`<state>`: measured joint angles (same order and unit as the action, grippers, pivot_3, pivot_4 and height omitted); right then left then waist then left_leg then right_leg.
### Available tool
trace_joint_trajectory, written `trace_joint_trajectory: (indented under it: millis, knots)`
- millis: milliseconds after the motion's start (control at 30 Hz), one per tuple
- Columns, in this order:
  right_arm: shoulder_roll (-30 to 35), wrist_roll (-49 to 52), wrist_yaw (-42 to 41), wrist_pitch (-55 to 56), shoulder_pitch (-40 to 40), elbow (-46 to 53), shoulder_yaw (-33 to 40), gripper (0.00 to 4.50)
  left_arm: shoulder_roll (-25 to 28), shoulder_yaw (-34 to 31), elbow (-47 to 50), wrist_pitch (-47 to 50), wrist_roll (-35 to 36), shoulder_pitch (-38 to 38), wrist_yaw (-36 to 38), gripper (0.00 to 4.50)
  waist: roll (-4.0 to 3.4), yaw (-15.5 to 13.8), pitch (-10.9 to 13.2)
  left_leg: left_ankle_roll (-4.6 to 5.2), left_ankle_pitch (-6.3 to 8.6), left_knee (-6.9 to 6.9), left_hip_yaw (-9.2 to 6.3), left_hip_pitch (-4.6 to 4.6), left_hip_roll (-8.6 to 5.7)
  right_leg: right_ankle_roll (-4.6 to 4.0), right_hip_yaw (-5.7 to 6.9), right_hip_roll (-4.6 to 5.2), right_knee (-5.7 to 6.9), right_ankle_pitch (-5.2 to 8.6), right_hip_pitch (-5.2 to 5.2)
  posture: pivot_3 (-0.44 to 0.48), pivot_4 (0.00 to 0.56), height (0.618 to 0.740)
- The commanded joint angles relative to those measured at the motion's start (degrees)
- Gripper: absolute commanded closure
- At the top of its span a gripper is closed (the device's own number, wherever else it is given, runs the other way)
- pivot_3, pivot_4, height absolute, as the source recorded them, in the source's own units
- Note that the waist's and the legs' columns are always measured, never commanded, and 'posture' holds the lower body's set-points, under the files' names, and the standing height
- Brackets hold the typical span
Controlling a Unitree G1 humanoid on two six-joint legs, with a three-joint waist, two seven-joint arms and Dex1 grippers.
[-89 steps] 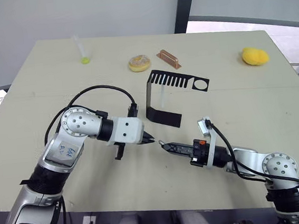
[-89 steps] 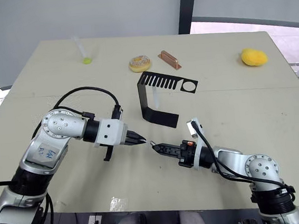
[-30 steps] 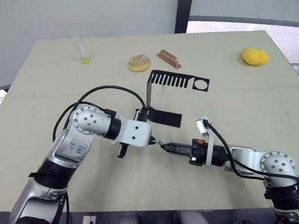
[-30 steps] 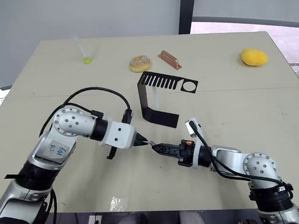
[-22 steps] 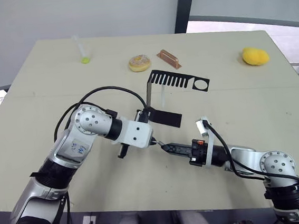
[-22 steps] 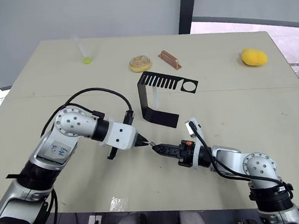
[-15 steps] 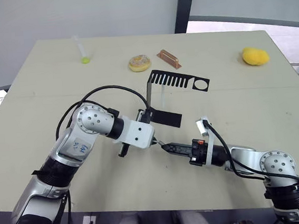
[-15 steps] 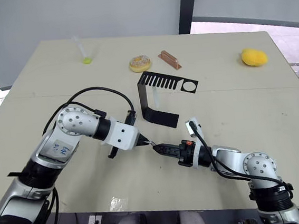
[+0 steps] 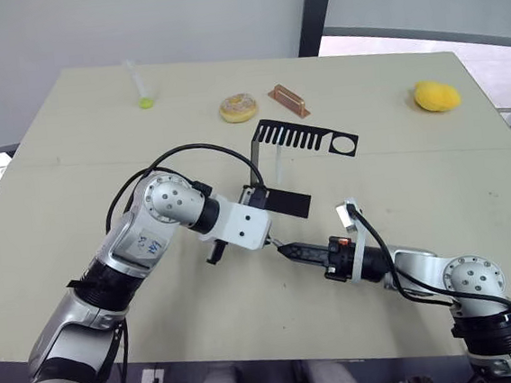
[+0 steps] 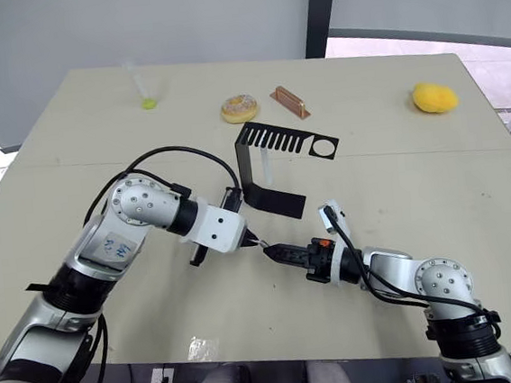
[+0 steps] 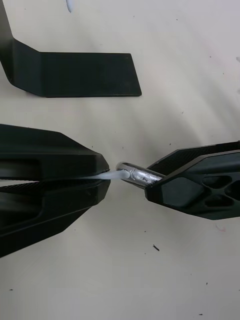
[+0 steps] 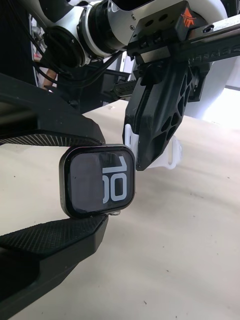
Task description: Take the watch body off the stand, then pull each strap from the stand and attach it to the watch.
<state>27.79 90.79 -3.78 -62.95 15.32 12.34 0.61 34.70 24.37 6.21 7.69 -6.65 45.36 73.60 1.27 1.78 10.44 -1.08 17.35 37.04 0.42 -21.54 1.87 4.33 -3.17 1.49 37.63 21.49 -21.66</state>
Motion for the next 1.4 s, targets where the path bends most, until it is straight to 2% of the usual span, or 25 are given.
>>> trace_joint_trajectory:
  millis: [33,1400]
  knots:
    - [-1.4,2.6,-2.6,-0.7,1.2,3.0,-0.7,2.99,-1.7,1.1,1.1,-0.2,-0.1,1.1,-0.7,4.50,0.00,0.0,0.0,0.00,0.00,0.00,0.00,0.00,0.00,0.00,0.00,0.00,0.00,0.00,0.00,0.000,0.150,0.740]
    - [-1.8,2.9,-2.8,-1.3,0.2,4.2,-1.2,2.99,-2.0,2.2,2.2,2.0,-1.9,0.0,-1.1,4.50,0.00,0.0,0.0,0.00,0.00,0.01,0.00,0.00,0.00,0.00,0.00,0.00,0.01,0.00,0.00,0.000,0.150,0.740]
